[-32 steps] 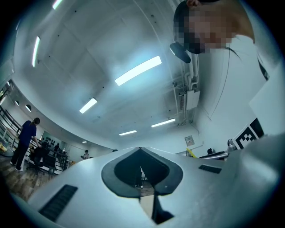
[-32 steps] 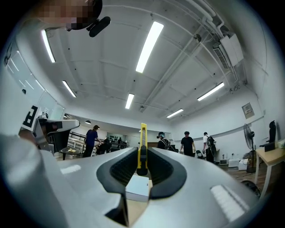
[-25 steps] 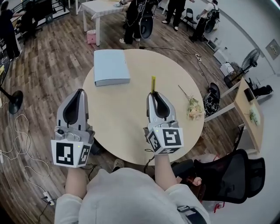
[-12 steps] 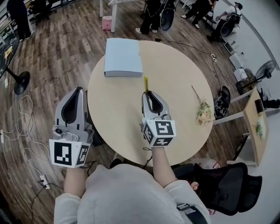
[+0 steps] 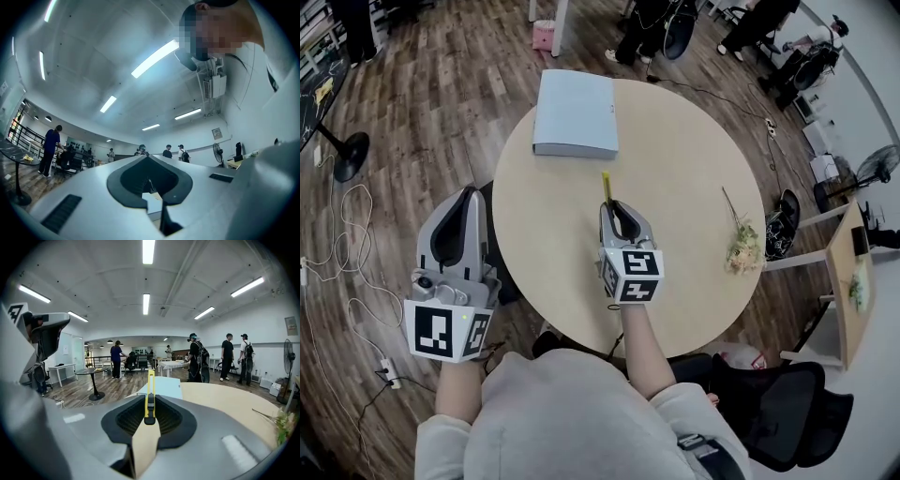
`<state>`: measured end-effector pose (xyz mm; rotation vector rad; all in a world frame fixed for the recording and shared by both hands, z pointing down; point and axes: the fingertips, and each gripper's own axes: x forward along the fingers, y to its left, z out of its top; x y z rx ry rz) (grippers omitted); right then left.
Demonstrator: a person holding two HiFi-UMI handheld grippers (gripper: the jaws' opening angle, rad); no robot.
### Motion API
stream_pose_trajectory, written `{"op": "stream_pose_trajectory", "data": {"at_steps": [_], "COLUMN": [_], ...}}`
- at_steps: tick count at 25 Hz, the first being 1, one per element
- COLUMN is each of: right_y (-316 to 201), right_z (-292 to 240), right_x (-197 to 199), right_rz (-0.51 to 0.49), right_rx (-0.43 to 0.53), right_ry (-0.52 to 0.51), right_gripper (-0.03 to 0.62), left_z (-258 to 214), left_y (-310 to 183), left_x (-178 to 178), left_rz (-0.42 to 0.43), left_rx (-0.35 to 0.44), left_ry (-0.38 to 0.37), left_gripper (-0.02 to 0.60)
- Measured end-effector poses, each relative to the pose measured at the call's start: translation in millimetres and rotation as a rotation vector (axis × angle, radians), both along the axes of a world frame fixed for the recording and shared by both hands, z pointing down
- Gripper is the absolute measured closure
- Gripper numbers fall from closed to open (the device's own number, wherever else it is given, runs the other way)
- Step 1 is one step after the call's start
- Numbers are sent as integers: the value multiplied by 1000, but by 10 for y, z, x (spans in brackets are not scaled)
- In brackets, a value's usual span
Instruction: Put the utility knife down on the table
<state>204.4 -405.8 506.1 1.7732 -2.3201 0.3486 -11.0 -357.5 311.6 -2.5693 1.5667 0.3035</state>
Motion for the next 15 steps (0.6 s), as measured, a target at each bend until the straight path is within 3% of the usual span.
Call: {"op": "stream_pose_trajectory", "data": {"at_steps": [15], "right_y": [-174], "right_z": [1030], "right_x": [-105], "right_rz": [-36], "right_rx": [-251], "right_ry": [43], "right_gripper": [519], "left_z": [172], "left_y": [-87], "left_x": [-175], "left_rz": [-76], "left_rx": [-49], "left_ry": [-8], "left_gripper": [574]}}
